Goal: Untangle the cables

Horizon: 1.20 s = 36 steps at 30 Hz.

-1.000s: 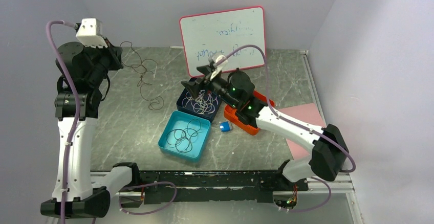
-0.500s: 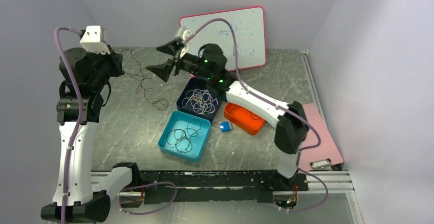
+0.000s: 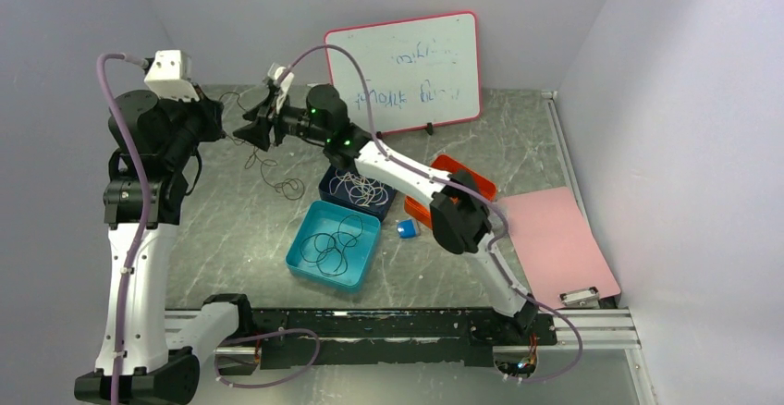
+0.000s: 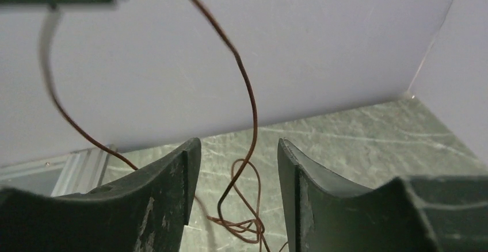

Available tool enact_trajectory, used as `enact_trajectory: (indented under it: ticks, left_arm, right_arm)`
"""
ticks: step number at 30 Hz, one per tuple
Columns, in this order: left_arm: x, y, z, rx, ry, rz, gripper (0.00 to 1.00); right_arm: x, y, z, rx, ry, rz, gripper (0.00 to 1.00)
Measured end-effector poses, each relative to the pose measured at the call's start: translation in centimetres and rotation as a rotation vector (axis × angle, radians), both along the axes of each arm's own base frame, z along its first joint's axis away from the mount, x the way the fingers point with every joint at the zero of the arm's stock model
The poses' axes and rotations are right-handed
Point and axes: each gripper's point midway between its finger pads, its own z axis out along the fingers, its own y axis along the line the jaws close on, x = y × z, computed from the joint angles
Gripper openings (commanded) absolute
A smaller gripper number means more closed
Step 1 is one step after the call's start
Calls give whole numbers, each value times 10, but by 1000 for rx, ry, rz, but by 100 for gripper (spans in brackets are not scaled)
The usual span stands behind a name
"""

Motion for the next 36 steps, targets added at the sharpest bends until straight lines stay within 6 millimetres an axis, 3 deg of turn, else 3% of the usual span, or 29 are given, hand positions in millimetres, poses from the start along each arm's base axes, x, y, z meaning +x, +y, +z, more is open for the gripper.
enact_trajectory:
  ticks: [2,5,12,17,28,33,36]
  left_arm:
    - [0,0,3,-6,-4,2,7]
    - [2,1,23,-14,-42,13,7]
    - [-7,9,113,-15,-236,56,7]
    - [-15,15,150,-16,-323,92,7]
    - [-21,25,178,-9,-384,149,7]
    - [-22,26,178,-9,-384,151,7]
    - [-21,26,174,-8,-376,151,7]
  right_arm:
    - [-1,8,-17,-22,19,8,50]
    - [-10,21,-49,-66,60,25,38]
    - [-34,47,-105,-133,133,61,22]
    - [-40,53,-143,-171,191,63,19]
    - [-38,44,-214,-259,298,33,26]
    - [-36,41,-215,-257,288,22,28]
    - [-41,29,-209,-257,290,13,28]
